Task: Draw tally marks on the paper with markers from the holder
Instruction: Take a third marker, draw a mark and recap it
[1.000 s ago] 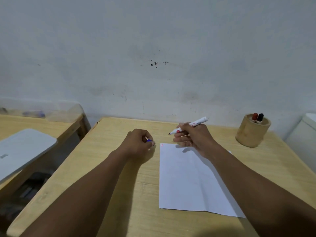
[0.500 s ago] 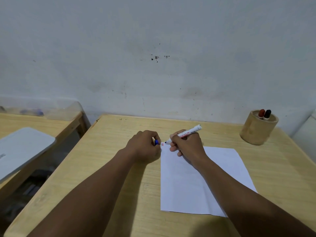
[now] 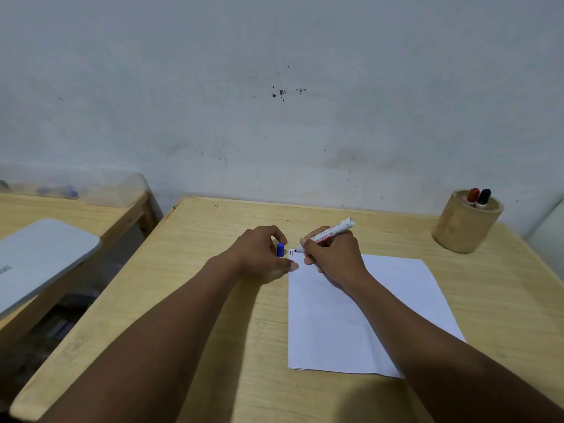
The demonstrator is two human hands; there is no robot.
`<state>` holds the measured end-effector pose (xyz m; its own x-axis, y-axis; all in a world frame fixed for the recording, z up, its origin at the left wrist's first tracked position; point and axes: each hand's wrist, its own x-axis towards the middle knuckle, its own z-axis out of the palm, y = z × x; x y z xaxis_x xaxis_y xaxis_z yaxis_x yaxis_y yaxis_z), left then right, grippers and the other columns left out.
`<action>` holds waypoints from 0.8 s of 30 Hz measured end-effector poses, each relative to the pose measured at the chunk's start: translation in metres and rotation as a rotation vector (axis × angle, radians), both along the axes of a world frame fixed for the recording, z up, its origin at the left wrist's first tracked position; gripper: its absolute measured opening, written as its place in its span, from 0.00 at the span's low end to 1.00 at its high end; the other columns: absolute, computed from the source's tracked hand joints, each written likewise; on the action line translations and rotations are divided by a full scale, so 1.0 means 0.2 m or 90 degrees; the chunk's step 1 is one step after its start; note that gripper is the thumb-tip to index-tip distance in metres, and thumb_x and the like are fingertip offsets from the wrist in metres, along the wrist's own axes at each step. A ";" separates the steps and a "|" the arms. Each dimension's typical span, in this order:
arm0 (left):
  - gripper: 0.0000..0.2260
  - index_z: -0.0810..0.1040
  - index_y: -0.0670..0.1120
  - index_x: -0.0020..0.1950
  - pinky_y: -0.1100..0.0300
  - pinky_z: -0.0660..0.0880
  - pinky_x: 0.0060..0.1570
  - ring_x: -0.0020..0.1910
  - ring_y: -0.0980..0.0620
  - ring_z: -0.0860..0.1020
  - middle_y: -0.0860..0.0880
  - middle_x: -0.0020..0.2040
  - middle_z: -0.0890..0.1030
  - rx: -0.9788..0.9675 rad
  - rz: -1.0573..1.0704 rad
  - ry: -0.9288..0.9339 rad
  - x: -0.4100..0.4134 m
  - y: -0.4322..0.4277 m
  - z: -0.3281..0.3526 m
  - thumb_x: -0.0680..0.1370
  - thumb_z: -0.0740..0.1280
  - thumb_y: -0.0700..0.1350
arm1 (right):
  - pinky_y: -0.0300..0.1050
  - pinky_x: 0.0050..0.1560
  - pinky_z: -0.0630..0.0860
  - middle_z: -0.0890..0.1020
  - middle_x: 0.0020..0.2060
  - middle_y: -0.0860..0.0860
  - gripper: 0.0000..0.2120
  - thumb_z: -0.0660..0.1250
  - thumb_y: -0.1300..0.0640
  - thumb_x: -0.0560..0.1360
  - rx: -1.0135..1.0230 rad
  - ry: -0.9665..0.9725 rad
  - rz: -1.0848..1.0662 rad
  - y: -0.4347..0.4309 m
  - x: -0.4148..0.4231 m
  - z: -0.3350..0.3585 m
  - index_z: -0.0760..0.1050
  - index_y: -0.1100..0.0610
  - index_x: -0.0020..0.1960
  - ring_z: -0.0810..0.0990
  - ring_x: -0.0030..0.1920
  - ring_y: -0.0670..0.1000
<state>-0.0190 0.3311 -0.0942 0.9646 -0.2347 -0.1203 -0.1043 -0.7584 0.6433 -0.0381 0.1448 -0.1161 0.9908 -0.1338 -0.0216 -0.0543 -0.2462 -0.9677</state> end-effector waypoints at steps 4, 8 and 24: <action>0.25 0.78 0.50 0.58 0.60 0.73 0.41 0.41 0.53 0.79 0.53 0.42 0.80 -0.002 0.003 0.007 0.00 0.00 0.00 0.67 0.81 0.57 | 0.47 0.34 0.79 0.86 0.33 0.56 0.05 0.73 0.58 0.69 -0.004 0.007 0.014 0.00 0.01 0.00 0.84 0.59 0.43 0.86 0.33 0.52; 0.22 0.80 0.51 0.55 0.61 0.72 0.39 0.39 0.55 0.79 0.53 0.41 0.81 -0.022 0.018 0.010 0.01 0.00 0.00 0.67 0.81 0.56 | 0.47 0.34 0.78 0.86 0.33 0.57 0.04 0.72 0.61 0.72 0.060 0.023 -0.012 0.00 0.01 0.03 0.83 0.62 0.44 0.85 0.33 0.54; 0.07 0.83 0.46 0.57 0.58 0.74 0.43 0.39 0.51 0.83 0.50 0.44 0.87 -0.577 0.030 0.107 0.11 -0.30 0.43 0.80 0.71 0.45 | 0.39 0.28 0.72 0.83 0.32 0.54 0.10 0.66 0.58 0.78 0.429 0.022 -0.094 -0.40 -0.05 0.58 0.78 0.59 0.39 0.84 0.29 0.50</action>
